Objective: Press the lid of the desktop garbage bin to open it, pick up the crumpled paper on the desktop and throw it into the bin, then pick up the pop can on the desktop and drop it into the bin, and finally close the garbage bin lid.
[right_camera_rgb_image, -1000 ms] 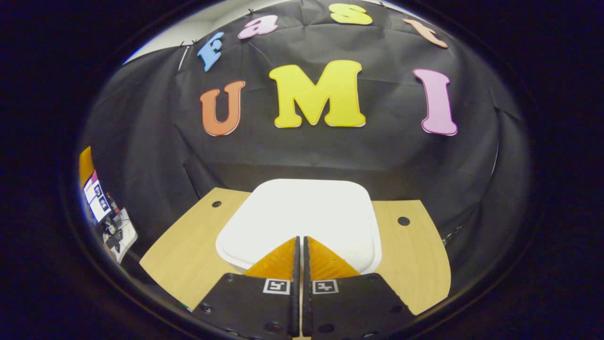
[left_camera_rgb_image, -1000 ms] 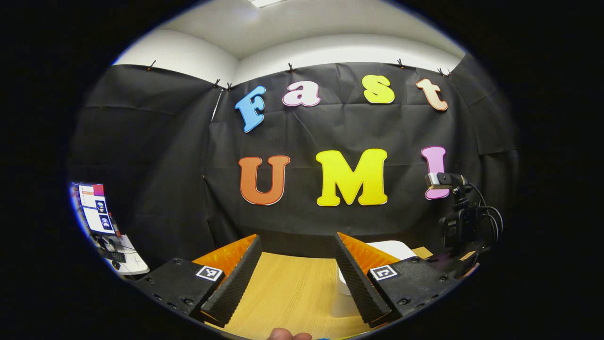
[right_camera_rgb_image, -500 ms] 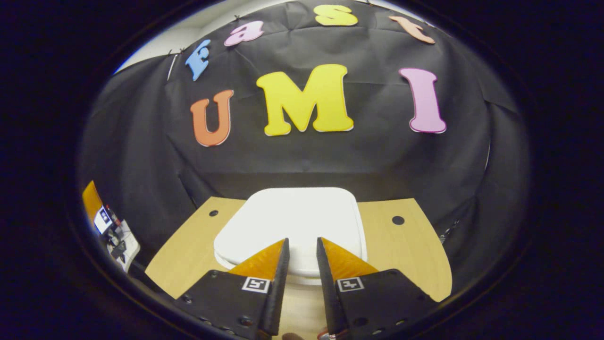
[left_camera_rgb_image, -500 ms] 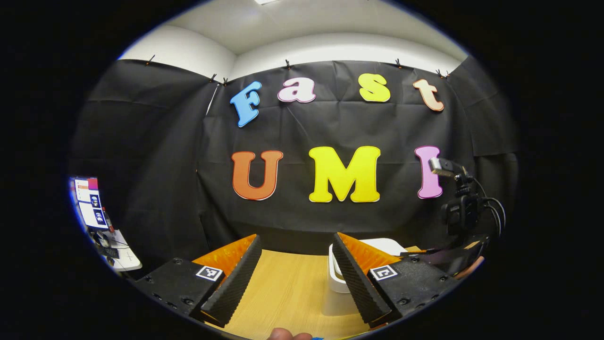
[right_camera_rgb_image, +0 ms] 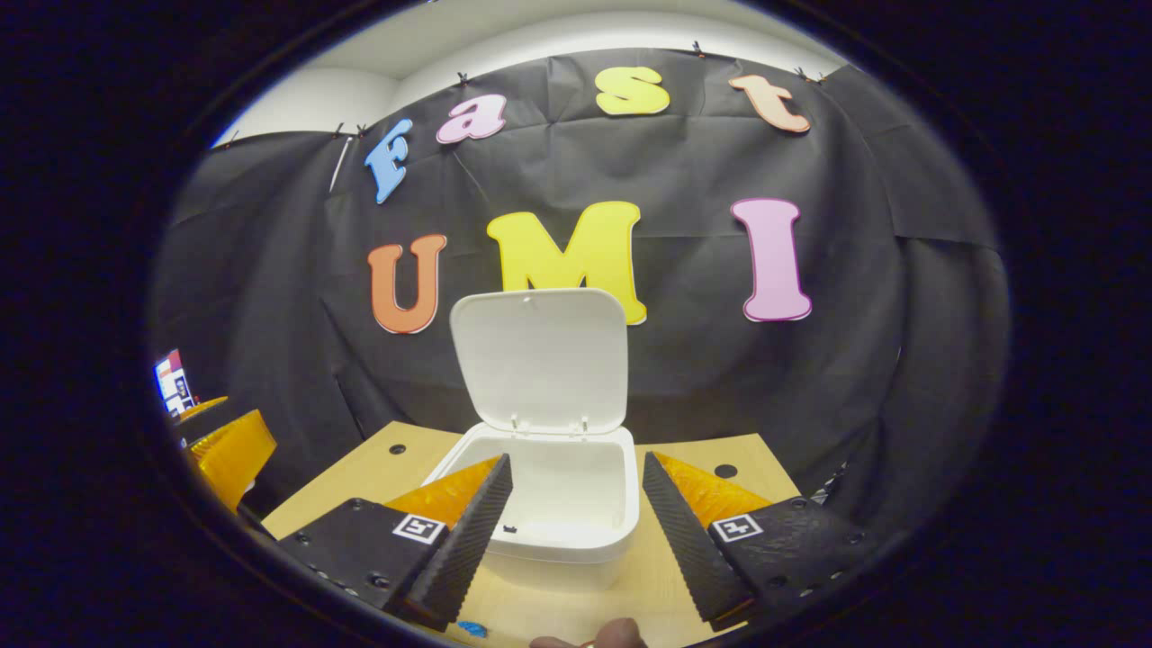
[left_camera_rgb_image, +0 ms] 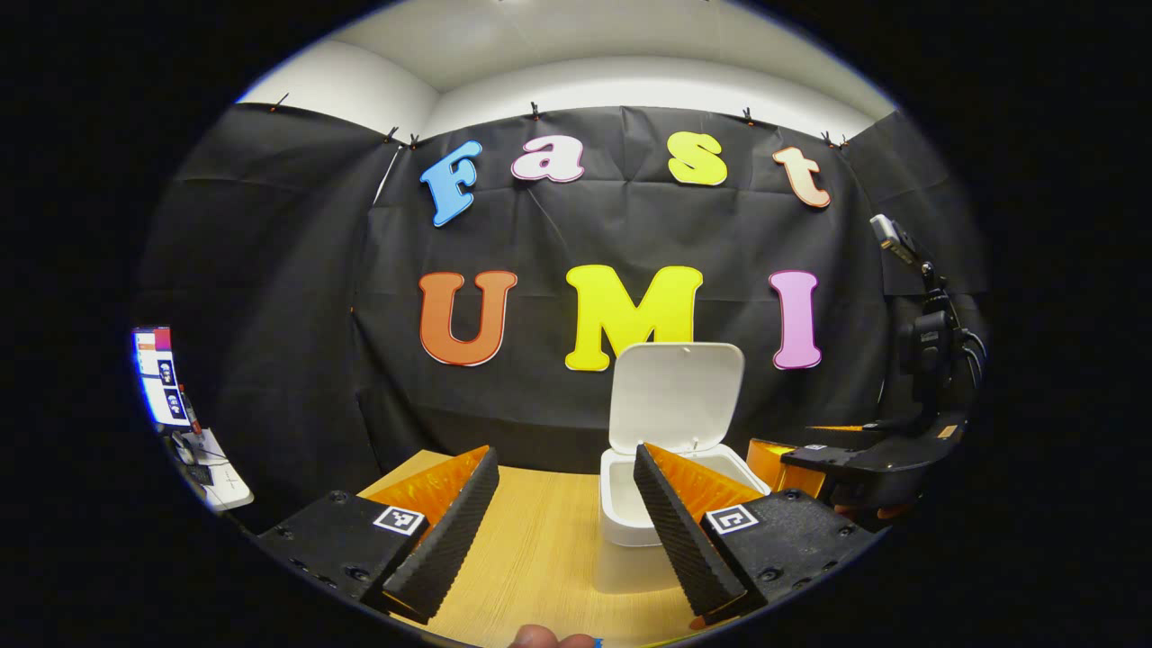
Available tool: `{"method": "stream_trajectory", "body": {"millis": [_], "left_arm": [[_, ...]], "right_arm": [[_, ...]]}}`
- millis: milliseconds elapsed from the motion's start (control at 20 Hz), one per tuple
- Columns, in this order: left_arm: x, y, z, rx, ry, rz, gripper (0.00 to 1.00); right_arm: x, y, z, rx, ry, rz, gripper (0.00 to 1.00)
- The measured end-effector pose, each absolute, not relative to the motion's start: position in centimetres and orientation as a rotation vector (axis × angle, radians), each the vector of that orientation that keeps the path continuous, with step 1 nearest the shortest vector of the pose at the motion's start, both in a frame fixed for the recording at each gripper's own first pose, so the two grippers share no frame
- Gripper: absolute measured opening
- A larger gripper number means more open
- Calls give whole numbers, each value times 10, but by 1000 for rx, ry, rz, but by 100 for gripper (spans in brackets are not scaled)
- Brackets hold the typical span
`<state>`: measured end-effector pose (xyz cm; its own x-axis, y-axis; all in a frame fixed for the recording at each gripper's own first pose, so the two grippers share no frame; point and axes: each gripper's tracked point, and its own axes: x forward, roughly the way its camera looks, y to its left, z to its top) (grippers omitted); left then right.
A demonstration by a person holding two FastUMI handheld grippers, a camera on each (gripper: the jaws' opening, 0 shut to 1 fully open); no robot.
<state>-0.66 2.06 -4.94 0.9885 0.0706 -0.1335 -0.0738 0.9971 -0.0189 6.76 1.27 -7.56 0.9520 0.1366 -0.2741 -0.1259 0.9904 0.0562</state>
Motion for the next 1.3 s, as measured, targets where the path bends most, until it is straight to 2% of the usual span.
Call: {"method": "stream_trajectory", "body": {"millis": [250, 650, 1300], "left_arm": [[-11, 12, -62, -28, 178, 43, 97], [-28, 5, -100, -19, 278, -2, 98], [-96, -16, -237, -71, 638, -81, 98]], "right_arm": [[47, -9, -74, 37, 257, 80, 93], [10, -32, -104, -6, 321, 36, 93], [-66, -60, -172, -92, 467, -17, 94]]}}
